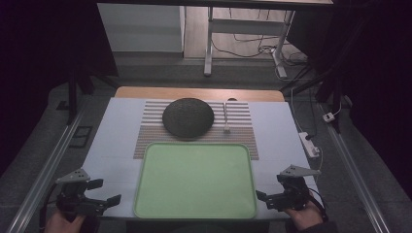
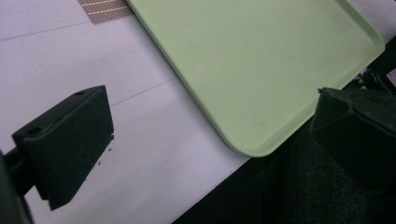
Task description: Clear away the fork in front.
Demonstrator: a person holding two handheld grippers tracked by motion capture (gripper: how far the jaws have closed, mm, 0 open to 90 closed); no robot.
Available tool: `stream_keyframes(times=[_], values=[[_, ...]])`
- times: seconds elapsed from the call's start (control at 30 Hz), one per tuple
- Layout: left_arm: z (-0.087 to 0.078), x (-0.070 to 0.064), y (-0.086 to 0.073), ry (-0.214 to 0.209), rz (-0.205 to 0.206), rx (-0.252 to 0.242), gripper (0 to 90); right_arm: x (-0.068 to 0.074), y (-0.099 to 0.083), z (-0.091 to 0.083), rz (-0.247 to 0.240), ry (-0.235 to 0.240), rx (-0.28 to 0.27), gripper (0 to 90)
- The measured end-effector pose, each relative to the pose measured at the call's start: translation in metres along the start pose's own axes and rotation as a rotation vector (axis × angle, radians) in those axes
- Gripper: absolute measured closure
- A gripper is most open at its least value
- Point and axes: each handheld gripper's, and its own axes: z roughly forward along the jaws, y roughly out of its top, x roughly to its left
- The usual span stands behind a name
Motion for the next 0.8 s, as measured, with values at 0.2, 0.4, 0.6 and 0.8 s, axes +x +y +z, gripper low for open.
stream_keyframes(times=[0.2,0.4,0.6,0.8], values=[[-0.0003,0.0003,-0.0005,-0.003,0.001,-0.001,0.0,0.0019,0.0005,0.0006,-0.008,-0.009,0.002,0.2],[-0.0001,0.0001,-0.0003,-0.002,0.003,0.002,0.2,0.0004,0.0006,0.0006,0.0,0.0,0.003,0.1],[0.0001,0.0005,-0.0002,-0.005,0.0,0.002,0.2,0.0012,0.0009,0.0013,-0.007,-0.002,0.008,0.1],[0.0,0.0007,-0.0002,-0.006,-0.001,0.002,0.2,0.0022,0.0014,0.002,-0.017,-0.004,0.017,0.0]])
